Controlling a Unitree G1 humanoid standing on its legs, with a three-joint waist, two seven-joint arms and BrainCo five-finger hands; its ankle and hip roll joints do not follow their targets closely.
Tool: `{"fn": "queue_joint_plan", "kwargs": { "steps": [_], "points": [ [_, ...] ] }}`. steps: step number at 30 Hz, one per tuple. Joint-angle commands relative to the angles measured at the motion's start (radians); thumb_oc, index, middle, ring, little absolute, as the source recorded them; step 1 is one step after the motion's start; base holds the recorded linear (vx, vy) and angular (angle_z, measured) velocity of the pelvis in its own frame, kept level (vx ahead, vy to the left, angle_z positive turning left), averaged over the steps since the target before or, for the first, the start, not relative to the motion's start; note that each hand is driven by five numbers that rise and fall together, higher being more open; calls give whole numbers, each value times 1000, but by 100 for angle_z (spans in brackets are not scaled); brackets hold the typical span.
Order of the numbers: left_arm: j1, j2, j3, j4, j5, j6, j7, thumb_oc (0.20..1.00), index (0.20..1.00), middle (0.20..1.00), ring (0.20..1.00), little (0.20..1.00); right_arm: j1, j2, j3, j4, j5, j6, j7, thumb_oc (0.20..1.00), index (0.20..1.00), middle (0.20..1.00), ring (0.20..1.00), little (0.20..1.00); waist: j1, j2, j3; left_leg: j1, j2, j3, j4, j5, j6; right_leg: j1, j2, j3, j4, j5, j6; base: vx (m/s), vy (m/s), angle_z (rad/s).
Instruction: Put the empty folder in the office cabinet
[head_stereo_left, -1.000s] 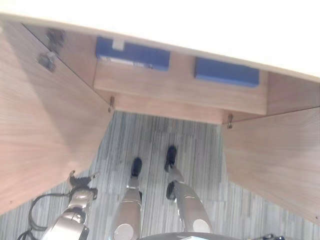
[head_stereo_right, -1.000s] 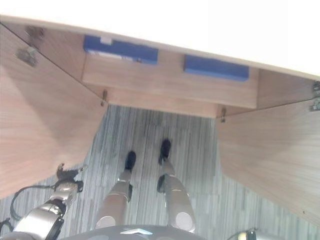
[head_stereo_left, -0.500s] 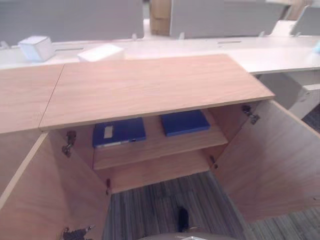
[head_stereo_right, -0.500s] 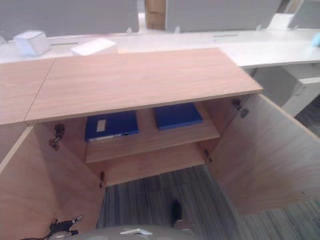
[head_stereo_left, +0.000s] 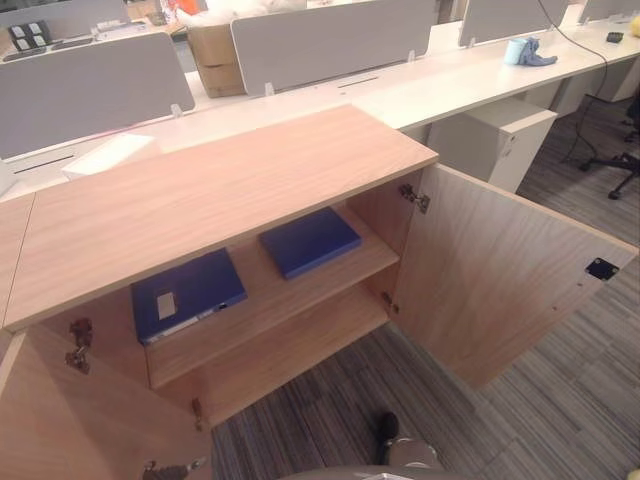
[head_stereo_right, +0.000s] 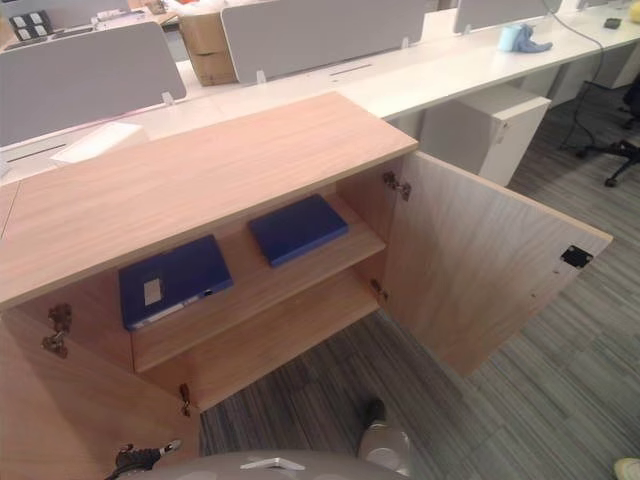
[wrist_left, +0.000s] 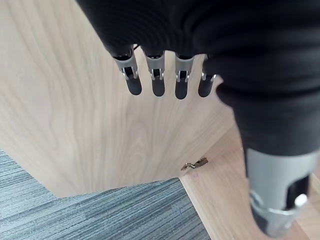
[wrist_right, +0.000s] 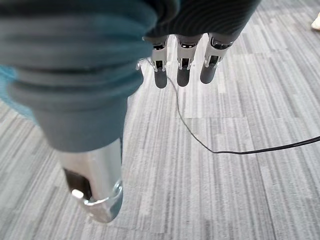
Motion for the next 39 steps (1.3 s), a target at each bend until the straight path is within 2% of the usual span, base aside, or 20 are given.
{"fn": "queue_joint_plan", "kwargs": {
  "steps": [1,3,5,6,7,8,9,10,12,17,18,19,20,22,25,26,27,29,32,39],
  "points": [
    [-26,49,37,25,44,-3,37,1000,1000,1000,1000,1000,-43,-107,-2,-22,23,-61,-24,1000,1000,1000,1000,1000,35,-16,10,-88,-17,-161,0,-70,-43,156,-119,94,-154,19,19,-58,-94,-5],
    [-27,56,35,22,50,-4,39,1000,1000,1000,1000,1000,-56,-142,-17,-32,26,-67,-26,1000,1000,1000,1000,1000,48,-23,-1,-103,-16,-162,0,-58,-47,176,-132,115,-148,25,22,-30,-132,-5],
    [-16,88,30,7,72,-11,43,1000,1000,1000,1000,1000,-67,-296,-74,-59,31,-79,-26,1000,1000,1000,1000,1000,72,-53,-20,-128,-6,-169,0,-38,-62,229,-138,154,-112,50,45,-39,-222,-12],
    [-16,87,29,6,72,-11,43,1000,1000,1000,1000,1000,-68,-298,-75,-58,31,-79,-24,1000,1000,1000,1000,1000,74,-51,-22,-132,-5,-167,0,-33,-62,225,-137,156,-116,56,44,-39,-189,-19],
    [-9,100,28,2,81,-13,45,1000,1000,1000,1000,1000,-74,-363,-90,-65,27,-84,-19,1000,1000,1000,1000,1000,85,-67,-30,-137,-4,-163,0,-30,-70,260,-121,139,-151,26,49,17,-264,-2],
    [1,127,37,9,108,-11,40,1000,1000,1000,1000,1000,-81,-473,-122,-72,0,-75,4,1000,1000,1000,1000,1000,109,-107,-49,-143,11,-164,0,-25,-93,311,-89,77,-230,-58,80,19,-267,1],
    [1,126,37,9,109,-11,40,1000,1000,1000,1000,1000,-83,-475,-122,-70,0,-76,6,1000,1000,1000,1000,1000,109,-105,-50,-146,12,-165,0,-20,-93,310,-87,76,-234,-53,79,-2,-373,-26],
    [6,139,38,6,107,-11,41,1000,1000,1000,1000,1000,-82,-585,-130,-64,-30,-64,28,1000,1000,1000,1000,1000,115,-124,-45,-157,44,-183,0,9,-118,309,-27,89,-267,-94,71,-40,-182,-25],
    [5,149,42,1,102,-14,38,1000,1000,1000,1000,1000,-85,-638,-123,-74,-44,-67,49,1000,1000,1000,1000,1000,118,-130,-44,-167,64,-190,0,31,-129,297,1,102,-278,-95,58,-37,-228,20],
    [-37,173,-18,-28,121,-15,14,1000,1000,1000,1000,1000,-346,-833,92,-164,-108,-90,98,1000,1000,1000,1000,1000,129,-136,-30,-202,149,-221,0,95,-186,308,101,79,-327,-127,5,-49,-266,5],
    [-37,221,11,-22,118,-20,-7,1000,1000,1000,1000,1000,-289,-1016,44,-131,-61,-88,205,1000,1000,1000,1000,1000,115,-143,-31,-200,162,-221,0,101,-199,315,113,75,-333,-132,0,-52,-252,19],
    [-29,160,-25,-33,144,1,23,1000,1000,1000,1000,1000,-438,-566,209,-269,-134,-180,-6,1000,1000,1000,1000,1000,158,-109,-13,-216,180,-242,0,118,-197,324,141,59,-336,-148,-24,-25,-164,38],
    [-27,162,-23,-35,145,2,23,1000,1000,1000,1000,1000,-435,-561,207,-275,-136,-177,-10,1000,1000,1000,1000,1000,155,-110,-15,-220,181,-244,0,121,-197,322,142,57,-337,-145,-25,-42,-165,17],
    [50,32,-11,-55,129,-9,72,1000,1000,1000,1000,1000,-280,-406,108,-638,-97,-259,-47,1000,1000,1000,1000,1000,168,-84,13,-245,204,-266,0,147,-200,335,180,41,-356,-163,-52,-66,-167,-1],
    [60,8,-6,-50,115,-17,83,1000,1000,1000,1000,1000,-265,-351,116,-692,-18,-318,-10,1000,1000,1000,1000,1000,181,-77,34,-254,204,-292,0,164,-206,338,192,38,-365,-163,-64,-77,-104,32],
    [60,1,-6,-48,120,-14,81,1000,1000,1000,1000,1000,-258,-316,118,-712,33,-337,33,1000,1000,1000,1000,1000,186,-83,51,-243,182,-314,16,139,-192,332,186,34,-362,-160,-69,-146,-106,36],
    [60,0,-4,-50,122,-16,77,1000,1000,1000,1000,1000,-255,-297,122,-718,58,-345,55,1000,1000,1000,1000,1000,187,-95,61,-241,160,-327,54,105,-180,326,180,29,-360,-155,-72,-195,-122,27],
    [73,6,-8,-57,134,-19,70,1000,1000,1000,1000,1000,-256,-261,154,-746,81,-355,82,1000,1000,1000,1000,1000,172,-122,58,-229,91,-288,190,-47,-130,290,174,22,-373,-135,-78,-179,-84,37],
    [96,-6,-14,-71,140,-15,60,1000,1000,1000,1000,1000,-240,-233,157,-773,93,-351,103,1000,1000,1000,1000,1000,171,-107,37,-218,70,-270,164,-40,-114,282,195,24,-391,-125,-76,14,8,6],
    [119,-13,-29,-94,165,-18,69,1000,1000,1000,1000,1000,-173,-152,178,-803,32,-329,91,1000,1000,1000,1000,1000,151,-81,-8,-150,59,-272,58,-2,-130,312,184,-7,-400,-122,-75,82,44,9]
  ]
}}
